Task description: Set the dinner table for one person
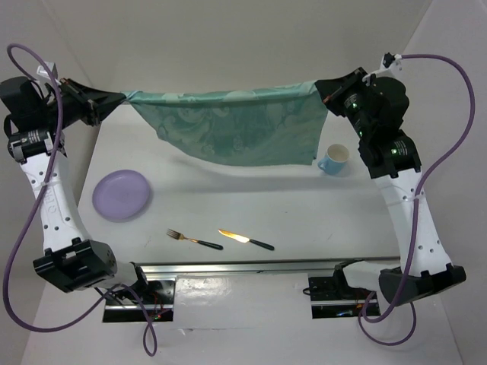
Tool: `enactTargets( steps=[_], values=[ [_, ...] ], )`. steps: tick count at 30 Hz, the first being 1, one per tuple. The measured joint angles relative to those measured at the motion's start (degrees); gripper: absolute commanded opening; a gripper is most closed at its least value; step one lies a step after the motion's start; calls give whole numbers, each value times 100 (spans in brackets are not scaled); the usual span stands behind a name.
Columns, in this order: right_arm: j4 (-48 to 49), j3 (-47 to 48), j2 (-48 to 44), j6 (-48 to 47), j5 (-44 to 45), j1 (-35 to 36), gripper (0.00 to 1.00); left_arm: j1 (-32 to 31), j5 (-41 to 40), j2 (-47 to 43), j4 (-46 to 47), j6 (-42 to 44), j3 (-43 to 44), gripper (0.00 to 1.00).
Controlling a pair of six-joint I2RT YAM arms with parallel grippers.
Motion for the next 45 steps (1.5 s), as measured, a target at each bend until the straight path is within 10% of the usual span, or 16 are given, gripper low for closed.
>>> enactTargets(
  steps=[8,21,27,34,35,37,40,45],
  values=[
    [122,1255,1309,-295,-573,-229,0,-188,-138,785,173,50,1010,0],
    [752,3421,4365,-136,-1816,-1252,0,-1257,-457,4417,334,35,4146,0],
    [1130,3217,4437,-15,-2074,-1355,0,-1180,-345,4295,813,-151,3515,0],
    [1764,531,3237,103,-2149,-1338,0,-1069,-527,2826,1045,192,533,0],
    [1875,72,3045,103,-2133,-1300,0,-1064,-599,2555,1043,319,70,6],
    [1897,-686,2695,120,-2120,-1261,0,-1047,-730,1993,957,562,-813,59],
    [1893,-1694,2205,103,-2087,-1056,54,-1012,-1027,1154,503,946,-1899,100],
    [1519,-2903,1368,-138,-1858,-319,82,-918,-1707,476,-337,1495,-2129,99]
  ],
)
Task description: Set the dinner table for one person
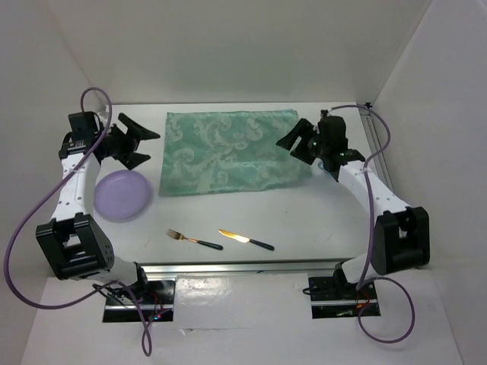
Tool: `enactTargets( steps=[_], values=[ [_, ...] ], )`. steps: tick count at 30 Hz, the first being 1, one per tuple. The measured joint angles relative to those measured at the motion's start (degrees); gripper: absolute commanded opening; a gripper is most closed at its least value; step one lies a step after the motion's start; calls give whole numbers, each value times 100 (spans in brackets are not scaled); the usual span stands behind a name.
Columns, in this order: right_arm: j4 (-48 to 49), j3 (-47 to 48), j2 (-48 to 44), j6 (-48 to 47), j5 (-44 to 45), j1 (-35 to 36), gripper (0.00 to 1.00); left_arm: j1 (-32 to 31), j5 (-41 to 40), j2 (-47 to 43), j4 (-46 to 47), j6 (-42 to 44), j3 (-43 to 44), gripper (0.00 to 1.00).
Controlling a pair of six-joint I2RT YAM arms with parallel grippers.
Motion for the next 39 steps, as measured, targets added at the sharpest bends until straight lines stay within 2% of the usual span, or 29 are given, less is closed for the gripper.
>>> enactTargets(
  steps=[2,3,4,5,6,7,8,9,11,12,17,23,29,34,39],
  values=[
    [-238,-236,-341,-63,155,216,84,2,-271,-140,-144,184,107,90],
    [-380,-286,-507,-76,271,280,84,-2,-393,-170,-184,262,181,79],
    [-505,-289,-643,-96,409,328,83,-39,-511,-177,-216,352,284,39],
    [-560,-282,-763,-129,555,378,77,-101,-612,-146,-221,439,363,19],
    [-638,-245,-855,-190,750,439,69,-203,-708,-81,-240,533,448,6],
    [-719,-166,-892,-247,931,492,61,-352,-813,55,-254,658,560,0],
    [-787,-57,-885,-317,1067,557,50,-514,-909,256,-267,763,669,0],
    [-894,125,-763,-389,1158,616,25,-710,-1023,511,-282,828,817,0],
    [-1023,588,-332,-586,1217,675,6,-1069,-1270,1110,-267,960,1043,0],
    [-1180,962,50,-658,1270,706,0,-1266,-1458,1458,-313,1005,1154,0],
    [-1451,2310,2068,-938,1464,765,0,-1943,-2380,2761,-455,1156,1338,0],
    [-1849,2389,3338,-1056,1602,769,0,-2232,-3104,3318,-614,1187,1508,0],
    [-1624,1801,3351,-988,1609,772,0,-2234,-3436,3324,-509,1165,1320,0],
    [-1147,1012,2868,-894,1611,772,0,-2234,-3499,3294,-446,1058,953,0],
    [-909,195,2299,-765,1604,848,0,-2240,-3462,2935,-2,1012,367,0]
  ],
)
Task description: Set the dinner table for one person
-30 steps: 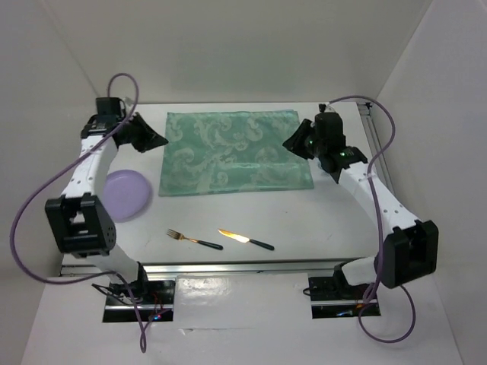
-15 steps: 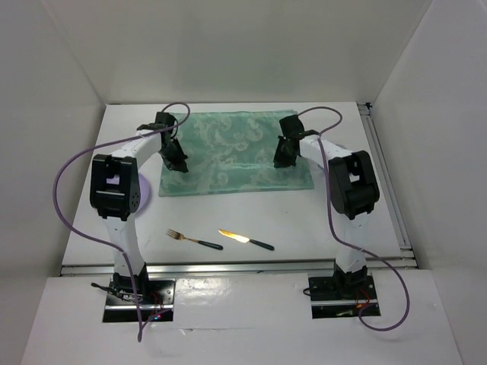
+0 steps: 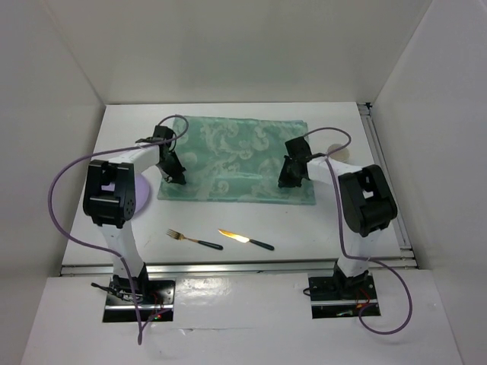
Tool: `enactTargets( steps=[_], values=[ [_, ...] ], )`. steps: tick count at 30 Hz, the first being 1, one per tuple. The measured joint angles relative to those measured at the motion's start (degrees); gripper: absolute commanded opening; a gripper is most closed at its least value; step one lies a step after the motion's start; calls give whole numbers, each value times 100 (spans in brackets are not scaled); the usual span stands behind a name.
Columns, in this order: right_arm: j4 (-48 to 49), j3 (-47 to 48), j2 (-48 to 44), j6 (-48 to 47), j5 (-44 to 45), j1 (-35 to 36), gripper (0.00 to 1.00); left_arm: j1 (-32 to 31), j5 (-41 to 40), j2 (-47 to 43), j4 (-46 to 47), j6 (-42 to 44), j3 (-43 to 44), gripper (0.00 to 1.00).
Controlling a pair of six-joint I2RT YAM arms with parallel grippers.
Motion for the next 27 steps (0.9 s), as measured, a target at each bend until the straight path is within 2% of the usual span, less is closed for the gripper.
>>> enactTargets(
  steps=[6,12,23,25,27],
  values=[
    [103,-691,-529,155,31,136,0,-81,-31,-614,186,-136,-872,0],
    [144,-826,-627,214,59,201,0,-120,-122,-1019,177,-260,-1392,0],
    [20,-881,-741,302,382,564,0,-151,-330,-1213,-125,-275,-1550,0],
    [-164,-879,-800,319,446,621,1,-179,-433,-1255,-317,-258,-1545,15],
    [-446,-857,-890,321,511,654,14,-221,-546,-1349,-546,-238,-1517,30]
  ],
)
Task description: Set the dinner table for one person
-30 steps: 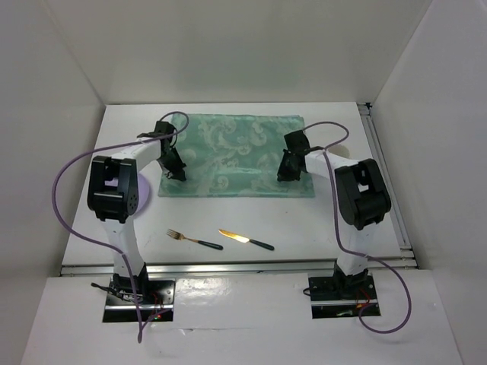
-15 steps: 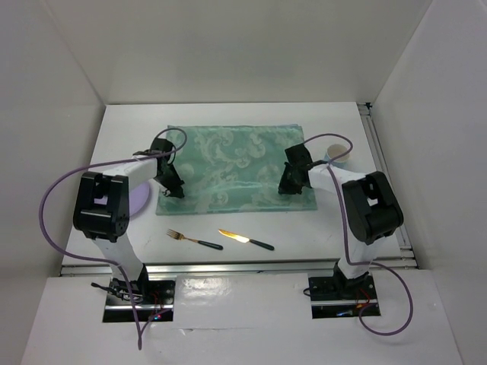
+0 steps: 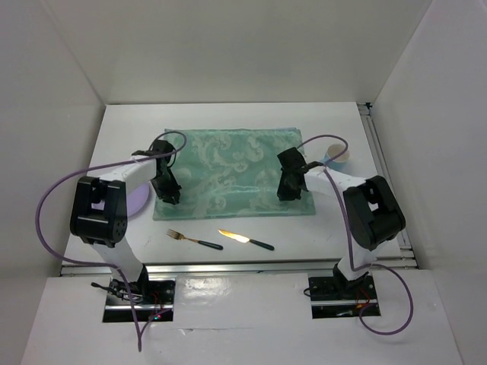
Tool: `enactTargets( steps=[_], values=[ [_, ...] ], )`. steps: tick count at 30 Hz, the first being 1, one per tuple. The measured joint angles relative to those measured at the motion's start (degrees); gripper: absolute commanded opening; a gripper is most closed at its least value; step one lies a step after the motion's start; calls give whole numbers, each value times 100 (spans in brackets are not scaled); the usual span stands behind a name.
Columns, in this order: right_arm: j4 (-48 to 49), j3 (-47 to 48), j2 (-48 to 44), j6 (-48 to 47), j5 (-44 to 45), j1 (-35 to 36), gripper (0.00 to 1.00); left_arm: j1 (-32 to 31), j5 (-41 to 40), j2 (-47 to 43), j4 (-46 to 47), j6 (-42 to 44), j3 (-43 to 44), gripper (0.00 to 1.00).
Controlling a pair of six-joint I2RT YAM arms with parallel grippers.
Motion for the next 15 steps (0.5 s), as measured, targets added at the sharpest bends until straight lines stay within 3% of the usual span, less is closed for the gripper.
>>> enactTargets(
  steps=[1,2,3,6,9,15],
  values=[
    [-177,48,-46,-11,57,-2,18,-33,-59,-66,-144,-15,63,40],
    [-358,131,-118,-22,118,-2,24,-70,-107,-153,-243,-4,133,43],
    [-562,282,-205,-39,199,0,42,-111,-155,-256,-341,2,232,46],
    [-940,866,-579,-87,505,-50,66,-243,-269,-614,-619,11,728,46],
    [-1049,1285,-1193,-188,625,-376,69,-317,-319,-927,-769,48,1246,46],
    [-1086,1513,-1928,-393,636,-2380,76,-348,-402,-1414,-920,173,1740,47]
  ],
)
